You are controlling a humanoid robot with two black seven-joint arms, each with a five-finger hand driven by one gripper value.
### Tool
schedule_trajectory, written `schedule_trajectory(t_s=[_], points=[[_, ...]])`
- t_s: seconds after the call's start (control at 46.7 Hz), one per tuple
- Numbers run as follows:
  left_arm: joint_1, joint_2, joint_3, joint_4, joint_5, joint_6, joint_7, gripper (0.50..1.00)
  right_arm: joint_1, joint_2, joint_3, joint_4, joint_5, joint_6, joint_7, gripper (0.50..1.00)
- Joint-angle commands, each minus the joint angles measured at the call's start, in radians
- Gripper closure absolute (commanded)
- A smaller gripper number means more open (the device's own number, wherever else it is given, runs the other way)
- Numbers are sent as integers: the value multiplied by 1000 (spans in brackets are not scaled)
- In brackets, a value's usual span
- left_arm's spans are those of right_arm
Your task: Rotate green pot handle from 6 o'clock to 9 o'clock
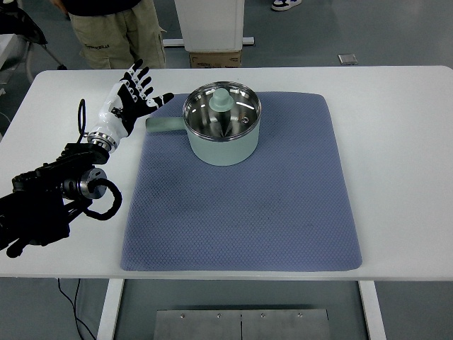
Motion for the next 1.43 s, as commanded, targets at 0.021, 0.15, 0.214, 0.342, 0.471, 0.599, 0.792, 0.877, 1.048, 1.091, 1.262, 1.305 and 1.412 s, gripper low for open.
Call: schedule_trajectory(t_s=[0.021,0.15,0.214,0.342,0.471,0.599,0.792,0.877,1.048,1.091,1.262,1.305,1.412], points=[[5,-2,0,0,0,4,0,500,0,0,-1,0,0,1,0,500],[5,-2,0,0,2,6,0,500,0,0,-1,0,0,-1,0,500],[5,-2,0,0,3,4,0,500,0,0,1,0,0,1,0,500],[5,0,0,0,5,4,0,500,0,0,-1,0,0,1,0,500],[9,0,0,0,6,4,0,500,0,0,1,0,0,1,0,500],[13,1,0,0,8,3,0,500,0,0,1,0,-2,-1,0,500],[12,1,0,0,9,3,0,500,0,0,1,2,0,1,0,500],[12,1,0,0,9,3,0,500,0,0,1,2,0,1,0,500],[12,1,0,0,9,3,0,500,1,0,-1,0,-2,1,0,500],[12,1,0,0,9,3,0,500,1,0,-1,0,0,1,-3,500],[12,3,0,0,9,0,0,500,1,0,1,0,-2,1,-2,500],[12,3,-1,0,9,0,0,500,1,0,-1,0,-2,1,-3,500],[10,5,-3,0,9,-2,0,500,1,0,-1,0,-3,1,-3,500]])
